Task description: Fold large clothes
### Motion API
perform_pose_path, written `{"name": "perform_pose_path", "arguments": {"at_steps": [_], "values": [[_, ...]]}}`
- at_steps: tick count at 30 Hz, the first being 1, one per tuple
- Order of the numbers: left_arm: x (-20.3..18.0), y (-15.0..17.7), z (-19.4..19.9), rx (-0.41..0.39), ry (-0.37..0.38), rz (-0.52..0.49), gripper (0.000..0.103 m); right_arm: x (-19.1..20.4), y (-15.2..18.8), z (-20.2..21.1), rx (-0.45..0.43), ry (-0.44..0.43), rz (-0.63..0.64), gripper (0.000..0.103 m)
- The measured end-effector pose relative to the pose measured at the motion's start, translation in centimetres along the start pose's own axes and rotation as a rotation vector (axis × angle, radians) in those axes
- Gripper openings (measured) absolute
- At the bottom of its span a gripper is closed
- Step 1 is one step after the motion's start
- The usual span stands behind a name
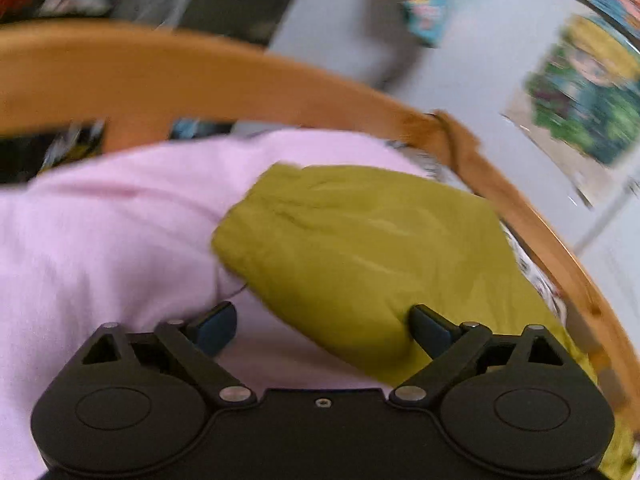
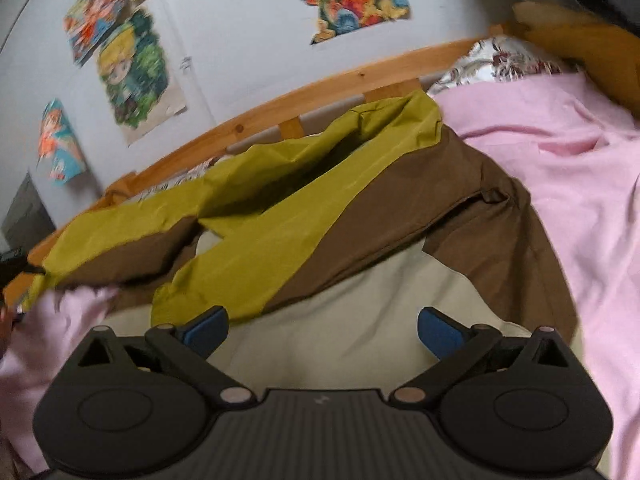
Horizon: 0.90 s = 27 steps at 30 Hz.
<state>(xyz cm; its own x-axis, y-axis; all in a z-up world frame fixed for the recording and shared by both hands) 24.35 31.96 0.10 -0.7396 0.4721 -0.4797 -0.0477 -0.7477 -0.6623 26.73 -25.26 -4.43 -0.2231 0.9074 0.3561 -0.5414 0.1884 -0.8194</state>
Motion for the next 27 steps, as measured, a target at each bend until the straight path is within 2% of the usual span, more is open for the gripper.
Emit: {"name": "perform_pose_path", "arguments": {"at_steps": [2, 4, 5, 6, 7, 9, 12, 14, 17, 21, 24, 27], "values": [[0.2, 0.1, -0.5, -0.016, -0.029, 0.031, 0.081, -0.1, -0.1, 0.7, -0.019, -0.001, 0.000, 0.103], [-0.1, 0.3, -0.1, -0.040, -0.025, 0.019, 0.064, -0.1, -0.3, 1.0, -0.030, -0.007, -0.011, 0.103], [-0.6, 0.4, 0.1, -0.052, -0.020, 0.009, 0.049, 0.0, -0.4, 1.1, -0.037, -0.008, -0.009, 0.103], [-1.0, 0.5, 0.2, -0.060, -0.022, -0.001, 0.039, 0.1, -0.6, 1.3, -0.045, -0.008, -0.002, 0.103], [-1.6, 0.6, 0.6, -0.080, -0.035, -0.014, 0.036, 0.2, -0.7, 1.3, -0.053, -0.008, 0.007, 0.103], [-2.8, 0.5, 1.7, -0.141, -0.063, -0.057, 0.018, 0.3, -0.7, 1.4, -0.059, -0.012, 0.015, 0.103], [-5.1, 0.0, 4.2, -0.278, -0.047, -0.183, 0.005, 0.2, -0.6, 1.1, -0.048, -0.019, -0.001, 0.103], [-7.3, 0.0, 5.9, -0.368, -0.005, -0.284, 0.004, 0.1, -0.4, 1.1, -0.045, -0.022, -0.008, 0.103], [-11.6, 0.7, 9.2, -0.505, 0.116, -0.450, 0.000, 0.1, -0.4, 1.1, -0.046, -0.022, -0.008, 0.103], [-17.9, 4.0, 14.3, -0.639, 0.380, -0.671, 0.000, -0.4, -0.5, 1.1, -0.052, -0.016, -0.030, 0.103], [-21.9, 8.2, 17.5, -0.660, 0.593, -0.829, 0.000, -1.1, -0.7, 1.3, -0.062, -0.003, -0.041, 0.103], [-24.6, 13.6, 19.6, -0.609, 0.802, -0.997, 0.000, -2.0, -1.1, 1.7, -0.084, 0.026, -0.049, 0.103]]}}
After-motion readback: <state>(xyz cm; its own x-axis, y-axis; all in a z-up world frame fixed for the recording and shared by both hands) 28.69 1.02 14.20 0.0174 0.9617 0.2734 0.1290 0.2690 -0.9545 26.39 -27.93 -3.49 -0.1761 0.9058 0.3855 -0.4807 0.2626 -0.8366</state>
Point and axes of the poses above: each gripper's, at about its wrist camera, not at the fingertips, and z roughly against the way its jaws point, x to its left, y to its underside, the point moved 7 cm from there along -z, roughly the way its jaws point
